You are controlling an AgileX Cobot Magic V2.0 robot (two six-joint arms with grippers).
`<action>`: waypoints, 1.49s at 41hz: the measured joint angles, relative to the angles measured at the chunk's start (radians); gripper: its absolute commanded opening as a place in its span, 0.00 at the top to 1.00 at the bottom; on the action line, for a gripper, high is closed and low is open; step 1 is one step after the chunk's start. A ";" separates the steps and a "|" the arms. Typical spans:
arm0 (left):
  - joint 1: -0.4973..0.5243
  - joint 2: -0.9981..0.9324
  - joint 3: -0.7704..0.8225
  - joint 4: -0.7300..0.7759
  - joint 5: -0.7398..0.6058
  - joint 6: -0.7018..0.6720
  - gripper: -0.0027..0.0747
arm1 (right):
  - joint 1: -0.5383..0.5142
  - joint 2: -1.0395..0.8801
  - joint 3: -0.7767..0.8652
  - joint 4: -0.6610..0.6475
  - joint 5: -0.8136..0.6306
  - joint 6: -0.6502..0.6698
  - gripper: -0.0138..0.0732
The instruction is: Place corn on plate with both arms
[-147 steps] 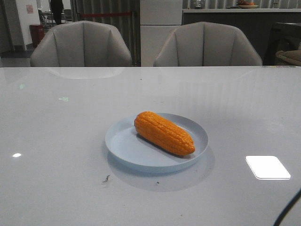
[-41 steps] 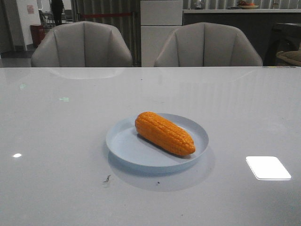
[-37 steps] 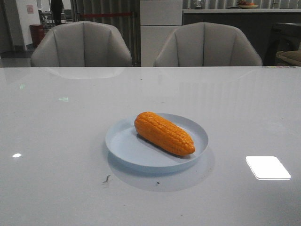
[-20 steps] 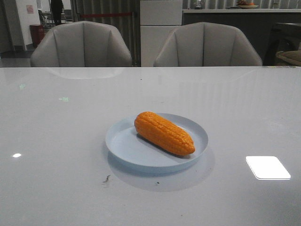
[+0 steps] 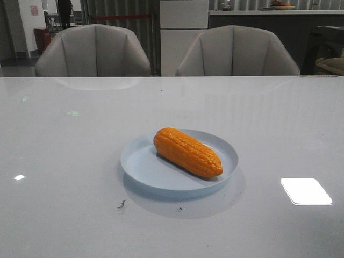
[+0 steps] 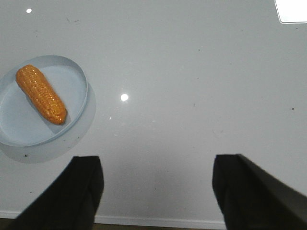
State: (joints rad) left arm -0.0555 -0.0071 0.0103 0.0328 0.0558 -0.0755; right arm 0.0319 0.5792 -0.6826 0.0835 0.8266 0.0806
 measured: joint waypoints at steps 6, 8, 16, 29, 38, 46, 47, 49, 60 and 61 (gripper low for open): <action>0.000 0.000 0.000 0.000 0.000 0.000 0.84 | 0.000 -0.002 0.004 0.000 -0.016 0.000 0.22; 0.000 0.000 0.000 0.000 0.000 0.000 0.84 | 0.000 -0.009 0.016 0.000 -0.026 0.000 0.28; 0.000 0.000 0.000 0.000 0.000 0.000 0.84 | 0.000 -0.110 0.133 -0.002 -0.175 0.000 0.55; 0.000 0.000 0.000 0.000 0.000 0.000 0.84 | 0.000 -0.397 0.389 0.009 -0.489 0.000 0.78; 0.000 0.000 0.000 0.000 0.000 0.000 0.84 | 0.000 -0.580 0.556 0.034 -0.569 0.000 0.78; 0.000 0.000 0.000 0.000 0.002 0.000 0.84 | 0.000 -0.590 0.664 0.049 -0.588 -0.054 0.78; 0.000 0.000 0.000 0.000 0.002 0.000 0.84 | 0.000 -0.590 0.672 0.049 -0.594 -0.058 0.78; 0.000 0.000 0.000 0.000 0.002 0.000 0.84 | 0.000 -0.590 0.695 0.049 -0.626 -0.063 0.78; 0.000 0.000 0.000 0.000 0.002 0.000 0.84 | 0.000 -0.590 0.710 0.051 -0.675 -0.081 0.78; 0.000 0.000 0.000 0.000 0.002 0.000 0.84 | 0.000 -0.590 0.710 0.051 -0.677 -0.081 0.78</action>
State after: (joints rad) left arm -0.0555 -0.0071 0.0103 0.0328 0.0578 -0.0755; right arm 0.0319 -0.0105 0.0270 0.1345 0.1501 0.0000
